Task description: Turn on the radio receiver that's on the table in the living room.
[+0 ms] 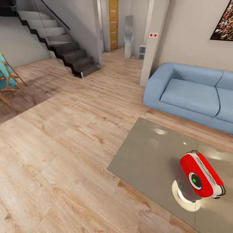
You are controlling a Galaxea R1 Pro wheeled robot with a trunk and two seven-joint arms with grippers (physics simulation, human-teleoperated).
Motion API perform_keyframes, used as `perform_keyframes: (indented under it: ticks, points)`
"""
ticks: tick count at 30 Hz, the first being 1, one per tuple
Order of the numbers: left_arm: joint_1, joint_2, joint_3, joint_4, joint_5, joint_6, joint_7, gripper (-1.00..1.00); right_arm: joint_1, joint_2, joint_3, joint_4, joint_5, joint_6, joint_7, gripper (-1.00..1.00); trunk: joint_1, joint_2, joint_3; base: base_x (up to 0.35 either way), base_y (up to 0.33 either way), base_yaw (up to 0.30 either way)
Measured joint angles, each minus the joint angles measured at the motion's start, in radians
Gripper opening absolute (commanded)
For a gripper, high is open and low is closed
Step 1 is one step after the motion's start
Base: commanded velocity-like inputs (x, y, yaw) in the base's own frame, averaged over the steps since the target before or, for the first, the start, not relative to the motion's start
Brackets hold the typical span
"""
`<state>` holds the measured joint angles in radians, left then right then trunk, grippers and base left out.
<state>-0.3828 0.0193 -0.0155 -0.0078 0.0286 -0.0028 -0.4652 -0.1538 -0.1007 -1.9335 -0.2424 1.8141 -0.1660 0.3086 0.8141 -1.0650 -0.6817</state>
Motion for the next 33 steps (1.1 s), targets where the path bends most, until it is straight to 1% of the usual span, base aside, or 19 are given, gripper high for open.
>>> perform_keyframes:
  ticks: [1,2,3,7,8,12,27,28,29,33]
  points:
    - [0.026,-0.004,-0.002,0.001,0.0,0.001,0.041,-1.0,0.002,0.005,0.002,0.038,0.02,0.002,-0.058,1.0,0.0,0.0,0.001,0.0,0.0,0.14]
    - [0.038,-0.005,0.0,0.001,0.002,0.001,0.061,-1.0,0.003,0.008,0.001,0.049,0.025,0.002,-0.074,1.0,0.0,0.0,0.003,0.0,0.0,0.137]
    - [0.053,-0.008,0.0,0.002,0.003,0.001,0.108,-1.0,0.003,0.012,0.002,0.062,0.029,0.002,-0.088,1.0,0.0,0.0,0.004,0.0,0.0,0.12]
    - [0.063,-0.013,0.002,0.003,0.008,0.003,0.182,-1.0,0.003,0.015,0.002,0.071,0.032,-0.002,-0.097,1.0,0.0,0.0,0.007,0.0,0.0,0.042]
    - [0.064,-0.015,0.002,0.003,0.008,0.004,0.188,-1.0,0.003,0.016,0.002,0.071,0.032,-0.002,-0.097,1.0,0.0,0.0,0.007,0.0,0.0,0.01]
    - [0.065,-0.024,0.003,0.003,0.01,0.009,0.199,-1.0,0.003,0.017,0.001,0.074,0.028,-0.001,-0.098,1.0,0.0,0.0,0.008,0.0,0.0,0.003]
    - [0.066,-0.022,0.003,0.003,0.01,0.015,0.201,-1.0,0.003,0.02,0.001,0.074,0.025,0.004,-0.1,1.0,0.0,0.0,0.03,0.0,0.0,0.0]
    - [0.068,-0.022,0.003,0.003,0.01,0.015,0.201,-1.0,0.003,0.031,0.001,0.074,0.027,0.006,-0.101,1.0,0.0,0.0,0.032,0.0,0.0,0.0]
    - [0.083,-0.022,0.002,0.003,0.009,0.014,0.201,-1.0,0.003,0.058,0.002,0.074,0.029,0.007,-0.117,1.0,0.0,0.0,0.033,0.0,0.0,0.0]
    - [0.099,-0.023,0.003,0.003,0.007,0.016,0.2,-1.0,0.003,0.091,0.002,0.074,0.031,0.007,-0.172,1.0,0.0,0.0,0.04,0.0,0.0,0.0]
